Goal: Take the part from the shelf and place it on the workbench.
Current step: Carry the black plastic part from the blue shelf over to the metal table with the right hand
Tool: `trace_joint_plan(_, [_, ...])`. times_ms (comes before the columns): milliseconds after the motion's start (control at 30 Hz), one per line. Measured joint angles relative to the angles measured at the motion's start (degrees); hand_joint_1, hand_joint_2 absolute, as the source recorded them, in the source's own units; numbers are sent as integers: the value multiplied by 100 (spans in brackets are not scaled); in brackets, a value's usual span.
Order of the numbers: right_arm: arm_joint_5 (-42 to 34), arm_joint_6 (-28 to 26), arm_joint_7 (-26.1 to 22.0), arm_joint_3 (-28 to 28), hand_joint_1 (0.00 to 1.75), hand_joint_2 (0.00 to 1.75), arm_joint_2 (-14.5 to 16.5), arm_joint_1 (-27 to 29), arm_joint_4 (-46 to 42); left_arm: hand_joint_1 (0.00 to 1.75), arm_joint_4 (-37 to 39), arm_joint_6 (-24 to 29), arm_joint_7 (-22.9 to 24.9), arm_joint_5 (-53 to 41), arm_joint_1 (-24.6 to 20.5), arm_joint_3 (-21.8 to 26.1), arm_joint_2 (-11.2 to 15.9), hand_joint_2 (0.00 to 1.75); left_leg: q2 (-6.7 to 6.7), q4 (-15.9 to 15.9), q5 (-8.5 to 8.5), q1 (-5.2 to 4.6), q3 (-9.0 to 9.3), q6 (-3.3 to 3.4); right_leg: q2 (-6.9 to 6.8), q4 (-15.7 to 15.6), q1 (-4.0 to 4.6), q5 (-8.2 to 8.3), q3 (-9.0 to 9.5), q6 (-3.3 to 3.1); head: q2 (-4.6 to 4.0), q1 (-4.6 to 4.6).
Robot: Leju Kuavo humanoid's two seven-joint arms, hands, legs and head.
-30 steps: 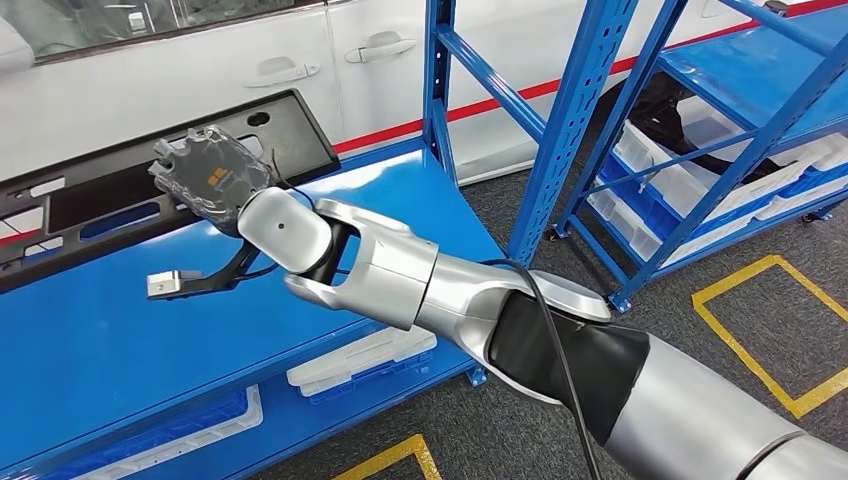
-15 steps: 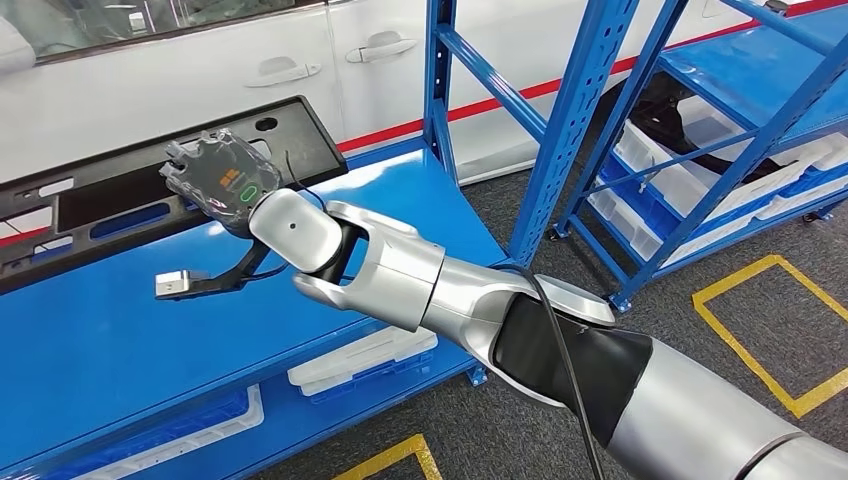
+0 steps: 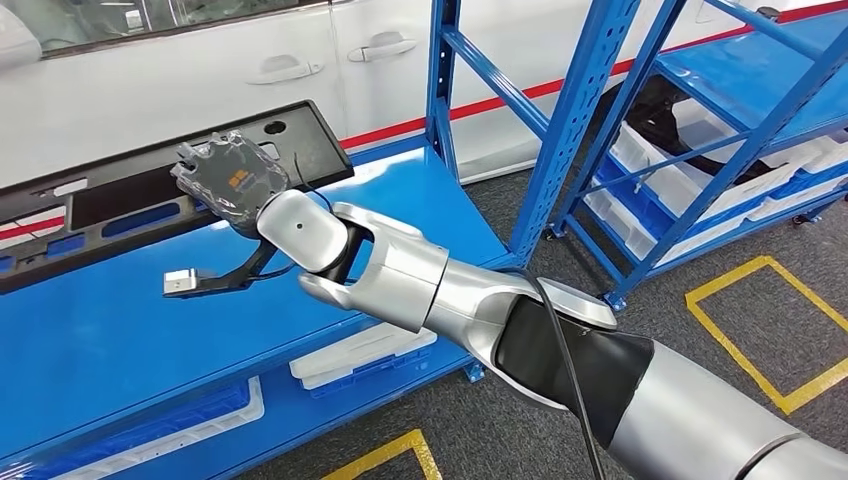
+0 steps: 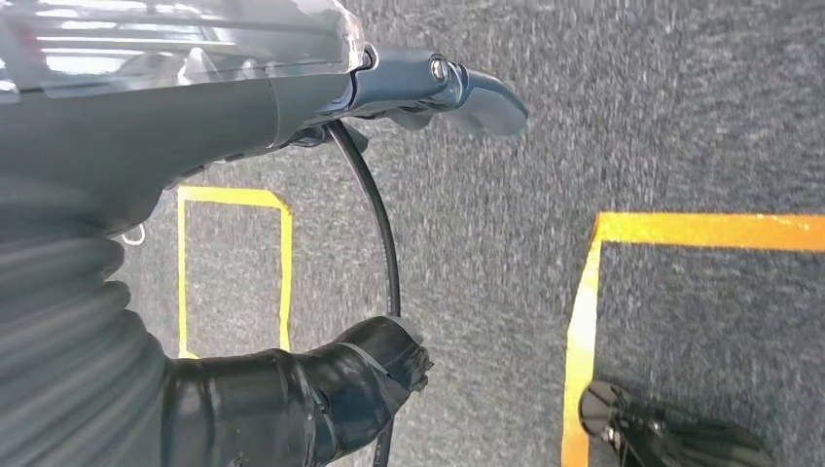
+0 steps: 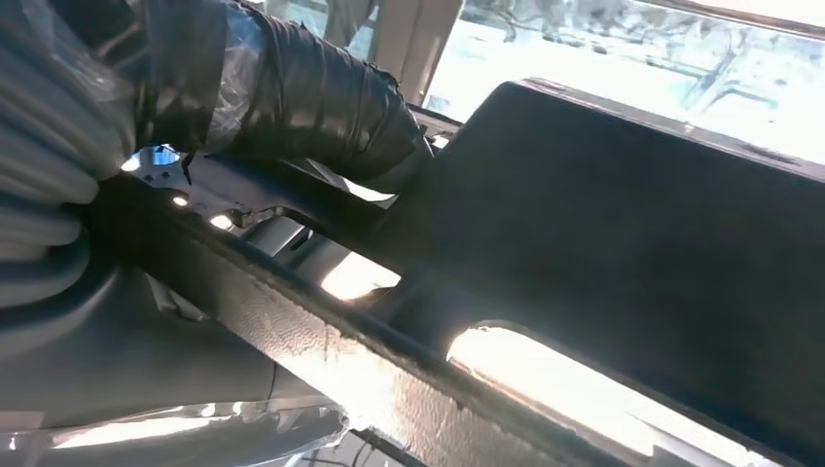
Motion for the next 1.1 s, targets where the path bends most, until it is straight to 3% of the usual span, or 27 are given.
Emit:
trace_joint_plan(67, [-2,0,-1,-3,175,175,0,-9,-1,0,-1,-9,-2,-1,-2,0,-1,175,-4,56,11,10,-56,-55,0,-725,-17,264,398,6,0,0])
trace_joint_plan(100, [-5,1,-1,-7,175,175,1,-15,-1,0,-2,-13,-3,-2,-3,0,-1,175,-9,71,26,5,-75,-97,9,-945,-7,326,510,-13,0,-1])
trace_joint_plan(167, [-11,2,-1,-15,175,175,3,-20,-2,0,-6,-16,-6,-4,1,0,-1,175,-25,67,80,-5,-102,-193,34,-1033,40,359,522,-76,0,-1])
trace_joint_plan(233, [-15,4,-2,-19,175,175,10,-22,0,0,-9,-16,-7,-9,10,1,-7,175,-30,75,75,13,-149,-271,23,-1059,35,419,458,-177,0,-2])
trace_joint_plan(267, [-16,7,-3,-19,175,175,24,-26,3,0,-9,-16,-9,-14,13,2,-10,175,-26,167,-37,23,-205,-290,13,-1074,32,467,417,-245,0,-3])
trace_joint_plan(333, [-21,10,-10,-19,175,175,59,-35,13,0,-9,-12,-15,-24,12,2,-8,175,-18,691,-499,24,-406,-289,-9,-1096,47,565,318,-354,0,-4])
trace_joint_plan(400, [-26,12,-17,-19,175,175,84,-38,32,0,-9,-7,-21,-31,3,2,-3,175,-17,1438,-923,0,-613,-280,-21,-1088,95,651,200,-401,0,-3])
trace_joint_plan(433, [-29,14,-19,-19,175,175,91,-37,45,0,-9,-6,-26,-42,-1,2,-2,175,-17,1666,-986,-12,-635,-272,-27,-1079,119,692,141,-410,0,-3])
trace_joint_plan(467, [-33,16,-21,-19,175,175,97,-37,57,0,-9,-5,-32,-60,-3,2,-2,175,-17,1693,-931,-23,-556,-254,-30,-1068,142,733,79,-413,0,-3])
trace_joint_plan(500, [-38,19,-21,-19,175,175,105,-37,67,0,-9,-4,-41,-86,-5,2,-2,175,-17,1504,-795,-34,-371,-227,-31,-1053,160,770,20,-412,0,-3])
trace_joint_plan(567, [-46,21,-22,-19,175,175,131,-49,76,0,-9,-3,-60,-131,-15,1,1,175,-17,738,-575,-71,181,-153,-29,-1017,188,834,-80,-393,0,-3])
trace_joint_plan(600, [-50,21,-24,-19,175,175,150,-60,77,0,-9,-1,-73,-153,-26,1,3,175,-22,401,-549,-92,399,-125,-29,-1004,195,868,-112,-371,1,-3])
trace_joint_plan(667, [-59,26,-29,-19,175,175,198,-88,76,0,-9,4,-96,-194,-44,2,4,175,-30,67,-580,-134,562,-93,-30,-1010,194,945,-140,-305,1,-3])
trace_joint_plan(733, [-66,37,-33,-19,175,175,232,-107,79,0,-9,15,-109,-233,-47,2,3,175,-25,3,-491,-129,521,-48,-23,-1039,183,1012,-148,-232,1,-3])
trace_joint_plan(767, [-67,44,-35,-19,175,175,239,-115,81,0,-9,19,-110,-243,-51,2,2,175,-14,-33,-427,-116,496,-10,-16,-1014,180,952,-173,-196,1,-1])
trace_joint_plan(800, [-67,54,-36,-19,175,175,242,-121,84,0,-9,22,-114,-250,-56,2,1,175,1,-69,-350,-100,454,33,-9,-906,176,789,-222,-166,0,-1])
trace_joint_plan(833, [-68,64,-36,-19,175,175,241,-126,86,0,-9,25,-118,-256,-60,2,1,175,14,-88,-276,-88,396,66,-5,-680,162,524,-293,-140,0,-1])
trace_joint_plan(900, [-68,80,-37,-19,175,175,241,-128,92,0,-9,35,-136,-286,-63,2,1,175,24,-77,-152,-99,235,101,-7,-11,133,-14,-441,-93,0,-2])
trace_joint_plan(933, [-68,85,-37,-19,175,175,242,-126,98,0,-9,42,-146,-304,-64,1,1,175,25,-60,-100,-102,149,100,-8,282,118,-121,-467,-73,0,0])
trace_joint_plan(967, [-68,87,-37,-19,175,175,244,-125,106,0,-9,47,-155,-324,-65,1,1,175,29,-37,-54,-104,65,95,-9,427,104,-88,-426,-59,0,0])
trace_joint_plan(1000, [-68,89,-37,-19,175,175,248,-125,116,0,-8,51,-162,-338,-67,0,-1,175,32,-7,-13,-103,-19,85,-11,379,93,51,-290,-54,0,0])
trace_joint_plan(1033, [-68,91,-37,-19,175,175,255,-125,125,0,-8,52,-168,-349,-70,0,-2,175,33,26,21,-103,-93,72,-12,142,86,216,-66,-62,0,1])
trace_joint_plan(1100, [-68,93,-38,-19,175,175,280,-131,136,0,-6,52,-175,-362,-75,0,-9,175,34,81,82,-105,-203,31,-10,-617,97,302,474,-116,0,-1])
